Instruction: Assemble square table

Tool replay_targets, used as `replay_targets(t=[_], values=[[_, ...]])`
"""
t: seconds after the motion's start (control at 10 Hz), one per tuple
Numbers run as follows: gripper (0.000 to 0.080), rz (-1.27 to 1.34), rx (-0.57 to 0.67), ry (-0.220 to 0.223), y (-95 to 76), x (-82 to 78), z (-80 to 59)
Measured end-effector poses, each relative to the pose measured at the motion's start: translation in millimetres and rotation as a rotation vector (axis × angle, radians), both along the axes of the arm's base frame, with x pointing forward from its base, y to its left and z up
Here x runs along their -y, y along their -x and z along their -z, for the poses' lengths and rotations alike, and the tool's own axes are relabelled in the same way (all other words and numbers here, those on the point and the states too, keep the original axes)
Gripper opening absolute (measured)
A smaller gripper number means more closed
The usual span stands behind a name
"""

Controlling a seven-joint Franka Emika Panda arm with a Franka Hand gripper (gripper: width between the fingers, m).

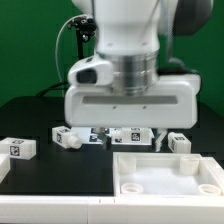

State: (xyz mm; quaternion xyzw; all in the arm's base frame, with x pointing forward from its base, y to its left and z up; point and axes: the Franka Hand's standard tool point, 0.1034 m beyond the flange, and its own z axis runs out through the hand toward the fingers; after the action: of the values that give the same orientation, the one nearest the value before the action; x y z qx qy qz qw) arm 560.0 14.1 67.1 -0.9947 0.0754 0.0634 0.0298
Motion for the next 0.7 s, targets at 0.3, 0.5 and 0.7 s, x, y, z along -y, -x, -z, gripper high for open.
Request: replay_targets(t=[0.3, 0.5, 0.7], values=[[0.0649, -0.019, -0.026, -0.005, 6.4, -13.1, -2.0], [0.0649, -0.013, -0.057, -0.007, 11.3, -16.6, -1.8], [0.0649, -0.028, -0.192, -0.021, 31.3, -60.8, -11.0]])
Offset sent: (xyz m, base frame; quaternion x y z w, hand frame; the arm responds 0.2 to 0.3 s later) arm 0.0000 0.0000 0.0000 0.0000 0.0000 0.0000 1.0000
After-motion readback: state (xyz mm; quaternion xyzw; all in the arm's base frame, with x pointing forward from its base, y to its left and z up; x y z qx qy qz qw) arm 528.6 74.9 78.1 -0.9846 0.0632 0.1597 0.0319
